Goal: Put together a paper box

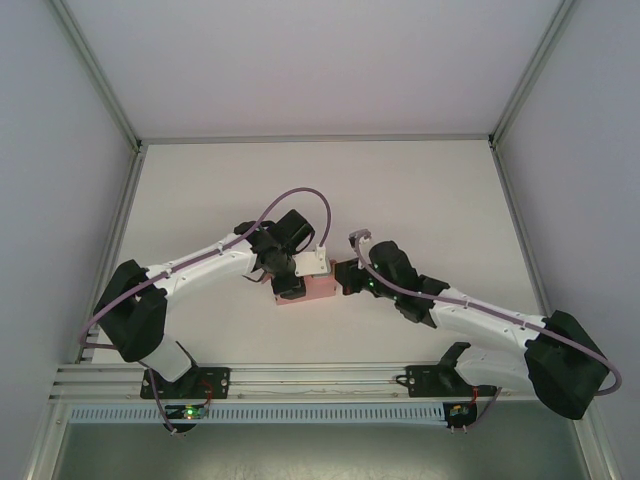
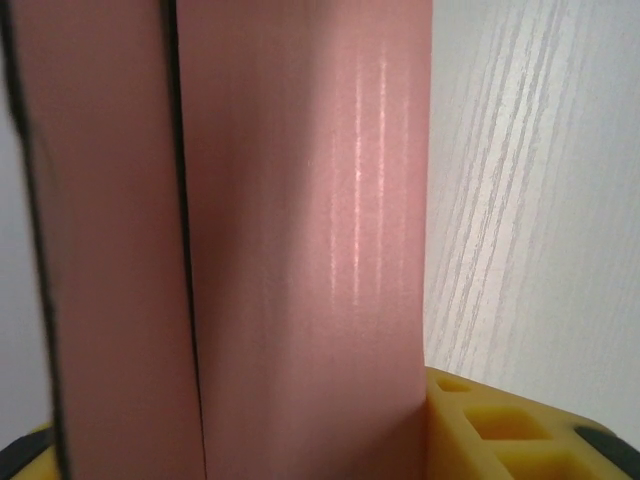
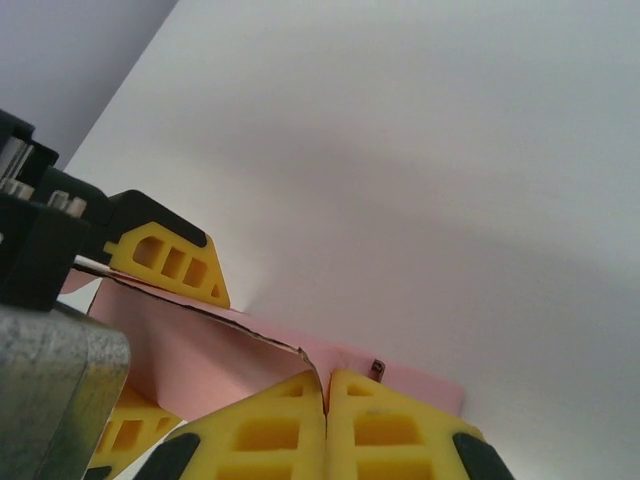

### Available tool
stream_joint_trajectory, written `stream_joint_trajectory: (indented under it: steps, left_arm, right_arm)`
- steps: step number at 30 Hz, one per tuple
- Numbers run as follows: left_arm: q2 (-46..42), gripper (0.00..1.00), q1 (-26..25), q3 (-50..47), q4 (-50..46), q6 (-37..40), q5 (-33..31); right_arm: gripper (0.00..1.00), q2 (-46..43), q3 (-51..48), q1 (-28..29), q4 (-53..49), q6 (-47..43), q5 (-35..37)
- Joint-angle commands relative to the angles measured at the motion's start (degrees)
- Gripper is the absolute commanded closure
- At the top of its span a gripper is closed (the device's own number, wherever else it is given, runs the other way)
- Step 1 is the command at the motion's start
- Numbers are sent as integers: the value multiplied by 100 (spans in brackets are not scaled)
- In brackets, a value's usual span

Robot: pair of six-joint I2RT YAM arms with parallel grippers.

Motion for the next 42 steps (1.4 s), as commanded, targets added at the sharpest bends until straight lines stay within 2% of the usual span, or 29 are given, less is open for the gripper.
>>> stream_joint_trajectory:
  steps: [1,7,11,14,17,19,20,21,27,31,35,38,40,42]
  left_arm:
    - [278,53,-45,45,580,104,68]
    - [407,51,-37,121,626,97,7]
    - [402,46,-34,174,668,54,32]
    - [335,39,-28,192,706,-6,27]
    - [226,30,-32,209,710,-55,-6]
    - [141,19,-33,238,714,-114,-12]
    - [93,13,-32,236,736,-149,-24]
    - [26,0,-37,239,772,-206,-38]
    - [-478,0,-92,326,863,-945,-301]
    - [-942,0,-202,136,1023,-1697,-845]
    - [-1370,0,-267,-177,1099,-2841,-2003]
    - [-1523,1,-278,-142,460,-3790,-2688]
    - [-1601,18,-309,-189,104,-4223,-2868]
    - [-1698,27,-344,-288,-154,-4643,-2986]
  right_arm:
    - [100,209,-436,180,129,-456,113]
    - [100,257,-606,239,179,-742,368]
    - [100,218,-829,426,505,-846,669]
    - [100,199,-842,483,462,-745,980]
    - [100,153,-692,527,183,-546,1254]
    - [100,128,-539,629,-81,-435,1541]
    - [100,126,-476,699,-172,-448,1640]
    - [100,117,-385,771,-287,-464,1710]
    - [100,242,101,1109,-1089,16,2586]
    - [100,358,238,1227,-1268,290,2846]
    - [100,507,356,1337,-1316,272,2904]
    - [100,594,487,1405,-1457,265,2988]
    - [100,635,555,1433,-1534,250,3025]
    - [100,635,586,1459,-1581,225,3041]
